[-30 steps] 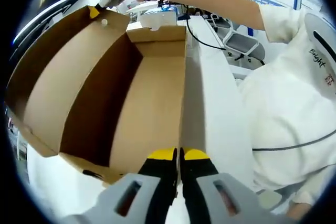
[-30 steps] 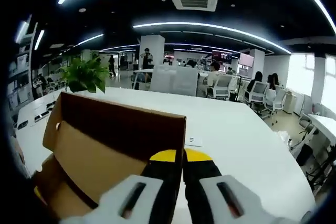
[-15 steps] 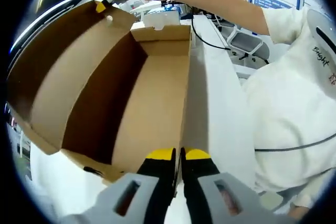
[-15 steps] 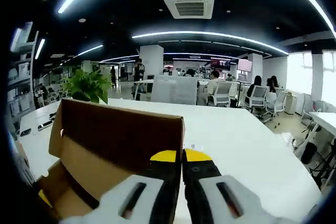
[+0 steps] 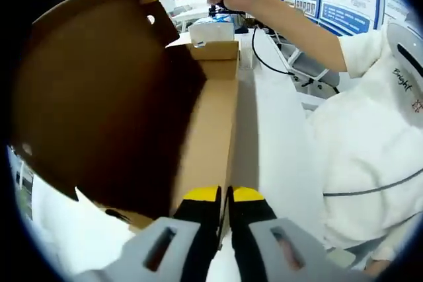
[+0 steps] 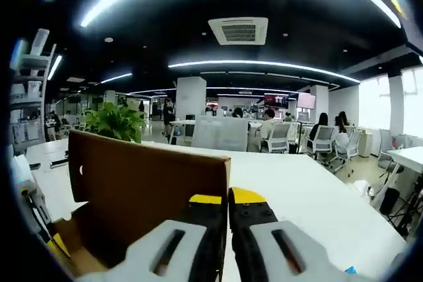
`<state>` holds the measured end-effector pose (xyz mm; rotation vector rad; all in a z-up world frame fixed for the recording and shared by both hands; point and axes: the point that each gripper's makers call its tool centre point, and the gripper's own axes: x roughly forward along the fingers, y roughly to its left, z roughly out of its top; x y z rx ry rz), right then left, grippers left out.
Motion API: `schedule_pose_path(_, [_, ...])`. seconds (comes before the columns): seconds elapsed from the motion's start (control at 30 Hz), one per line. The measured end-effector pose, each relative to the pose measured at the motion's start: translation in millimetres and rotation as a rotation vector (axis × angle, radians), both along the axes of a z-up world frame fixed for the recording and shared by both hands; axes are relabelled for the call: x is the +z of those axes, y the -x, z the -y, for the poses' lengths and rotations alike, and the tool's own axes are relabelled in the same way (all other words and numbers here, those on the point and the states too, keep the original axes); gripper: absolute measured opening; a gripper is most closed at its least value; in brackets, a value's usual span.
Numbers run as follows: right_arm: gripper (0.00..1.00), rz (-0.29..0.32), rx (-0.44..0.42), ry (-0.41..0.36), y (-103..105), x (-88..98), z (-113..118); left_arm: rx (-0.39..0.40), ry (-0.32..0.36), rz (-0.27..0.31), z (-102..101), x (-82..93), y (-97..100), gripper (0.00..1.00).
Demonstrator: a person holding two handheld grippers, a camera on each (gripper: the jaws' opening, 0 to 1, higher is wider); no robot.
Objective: Operate the shoe box by opening the lid, removing the specified soft item, and placing it in the target area until the item is outside and the box remains undamaged.
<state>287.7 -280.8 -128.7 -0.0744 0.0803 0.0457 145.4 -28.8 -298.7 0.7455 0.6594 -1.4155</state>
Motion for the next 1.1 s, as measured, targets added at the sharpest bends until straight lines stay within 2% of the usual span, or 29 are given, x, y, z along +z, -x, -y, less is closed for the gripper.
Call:
schedule_pose_path(0.13, [0.00,0.037,0.000,0.031,10.3,0.9,-5.3,0.008,0.001,0.007,2.6,0.0,-3.6,0.04])
schedule_pose_path(0.3, [0.00,0.065,-0.002,0.024,21.0,-0.8,-4.2,-0.013,0.034,0.022,2.0,1.4,-3.9,0.05])
schedule_pose_path(0.37, [0.00,0.077,-0.002,0.027,23.2,-0.9,-2.7,-0.016,0.074,0.030,3.0,3.7,-5.1,0.06])
schedule_pose_path(0.4, [0.00,0.084,-0.005,0.026,23.5,-0.8,-2.4,-0.005,0.136,0.027,6.9,7.8,-5.2,0.07])
schedule_pose_path(0.5, [0.00,0.096,-0.013,0.031,25.6,-0.4,-3.5,0.000,0.218,-0.010,8.6,13.1,-1.9,0.14])
schedule_pose_path(0.57, [0.00,0.103,-0.020,0.037,26.7,-0.2,-2.6,0.005,0.251,-0.039,8.3,15.5,-1.0,0.15])
schedule_pose_path(0.63, [0.00,0.113,-0.019,0.037,27.3,-0.6,-2.5,0.000,0.261,-0.031,7.4,16.0,-1.7,0.15])
schedule_pose_path(0.67, [0.00,0.118,-0.021,0.035,27.5,-0.6,-2.4,-0.004,0.266,-0.020,8.0,15.5,-2.4,0.15])
schedule_pose_path(0.7, [0.00,0.121,-0.020,0.039,27.4,-0.6,-2.9,-0.005,0.265,0.016,7.9,15.2,-5.7,0.15])
schedule_pose_path(0.8, [0.00,0.129,-0.029,0.039,27.2,0.0,-3.2,-0.009,0.294,0.002,9.6,17.1,-0.4,0.27])
schedule_pose_path(0.87, [0.00,0.128,-0.030,0.041,27.0,0.0,-3.1,0.018,0.344,-0.027,9.1,22.8,-3.1,0.33])
schedule_pose_path(0.97, [0.00,0.131,-0.032,0.043,28.1,-0.2,-3.4,0.035,0.410,-0.030,9.5,28.0,-7.9,0.34])
schedule_pose_path(1.0, [0.00,0.134,-0.036,0.051,28.6,-0.6,-4.1,0.053,0.450,-0.023,11.7,31.7,-11.3,0.35])
schedule_pose_path(1.07, [0.00,0.140,-0.045,0.073,28.5,-0.8,-4.4,0.161,0.514,0.018,9.8,37.9,-27.6,0.32])
schedule_pose_path(1.1, [0.00,0.143,-0.049,0.082,28.2,-0.8,-4.3,0.155,0.533,0.011,10.2,39.5,-25.7,0.32])
